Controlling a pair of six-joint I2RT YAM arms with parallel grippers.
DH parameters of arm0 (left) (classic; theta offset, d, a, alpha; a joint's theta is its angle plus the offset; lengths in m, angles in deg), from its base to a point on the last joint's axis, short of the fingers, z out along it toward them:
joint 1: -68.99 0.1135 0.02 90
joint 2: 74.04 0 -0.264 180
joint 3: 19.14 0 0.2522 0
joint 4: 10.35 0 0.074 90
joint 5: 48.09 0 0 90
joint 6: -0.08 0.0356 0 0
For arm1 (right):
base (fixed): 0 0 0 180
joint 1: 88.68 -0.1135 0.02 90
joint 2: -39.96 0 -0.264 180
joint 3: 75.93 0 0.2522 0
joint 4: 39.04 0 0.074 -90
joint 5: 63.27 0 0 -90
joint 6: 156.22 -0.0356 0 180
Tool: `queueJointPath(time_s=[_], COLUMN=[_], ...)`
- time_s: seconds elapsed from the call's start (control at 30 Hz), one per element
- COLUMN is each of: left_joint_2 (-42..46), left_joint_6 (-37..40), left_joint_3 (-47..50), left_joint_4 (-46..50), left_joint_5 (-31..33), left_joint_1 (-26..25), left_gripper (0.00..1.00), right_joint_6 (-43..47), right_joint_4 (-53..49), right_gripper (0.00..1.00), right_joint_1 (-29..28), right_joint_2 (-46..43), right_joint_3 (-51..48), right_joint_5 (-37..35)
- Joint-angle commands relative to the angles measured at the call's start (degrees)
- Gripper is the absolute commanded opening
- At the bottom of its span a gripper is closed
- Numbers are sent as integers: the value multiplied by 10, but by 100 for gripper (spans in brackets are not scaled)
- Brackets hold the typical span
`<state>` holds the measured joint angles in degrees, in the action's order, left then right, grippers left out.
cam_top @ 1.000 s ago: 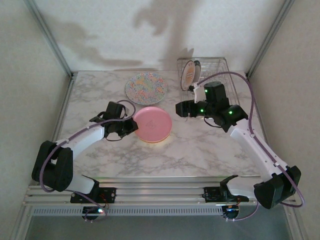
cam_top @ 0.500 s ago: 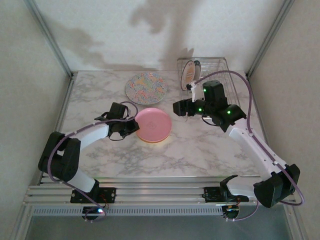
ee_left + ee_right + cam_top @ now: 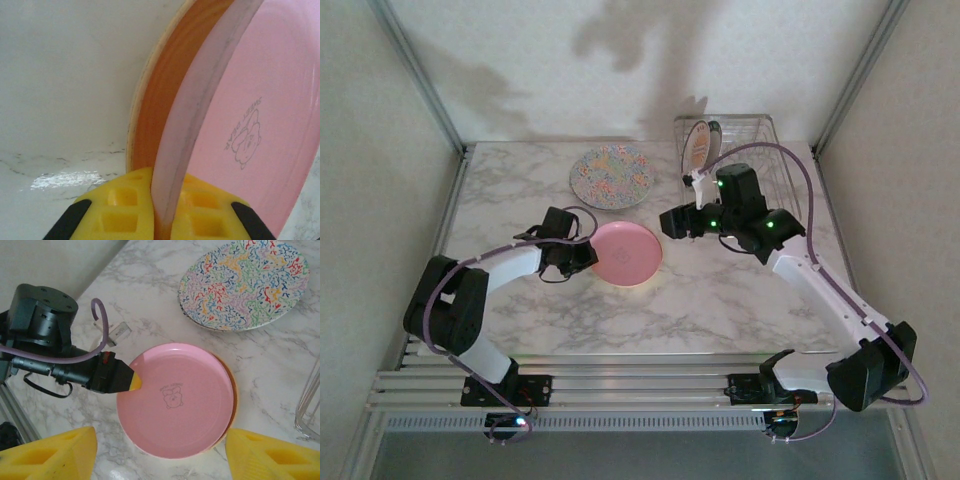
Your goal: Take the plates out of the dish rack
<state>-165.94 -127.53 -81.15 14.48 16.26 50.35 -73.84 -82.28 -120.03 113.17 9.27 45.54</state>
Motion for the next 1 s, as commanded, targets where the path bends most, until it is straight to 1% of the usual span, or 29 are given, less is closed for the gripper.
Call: queueJointPath(time_s=[0.0, 0.37, 0.4, 0.67, 0.9, 0.97], left_joint_2=[-5, -20, -21, -24, -15, -9], left_joint_6=[10, 11, 12, 21, 35, 40], left_joint_3=[-11, -22, -22, -37, -57, -66], left_joint_4=[-16, -15, -15, 2, 43, 66], left_joint_5=[1, -5, -7, -7, 6, 19], left_joint_1=[5, 5, 5, 5, 4, 4], left_gripper=[0, 0, 2, 20, 46, 48], right_joint_6=[13, 11, 10, 8, 8, 6], right_joint_4=[-6, -8, -8, -14, -18, -19], right_gripper=[69, 69, 69, 69, 69, 69], right_joint_1=[-8, -11, -11, -11, -12, -12], right_joint_2=[5, 10, 11, 13, 19, 19], right_joint_3=[15, 19, 20, 23, 31, 32], right_joint_5=[-13, -17, -17, -20, -22, -23])
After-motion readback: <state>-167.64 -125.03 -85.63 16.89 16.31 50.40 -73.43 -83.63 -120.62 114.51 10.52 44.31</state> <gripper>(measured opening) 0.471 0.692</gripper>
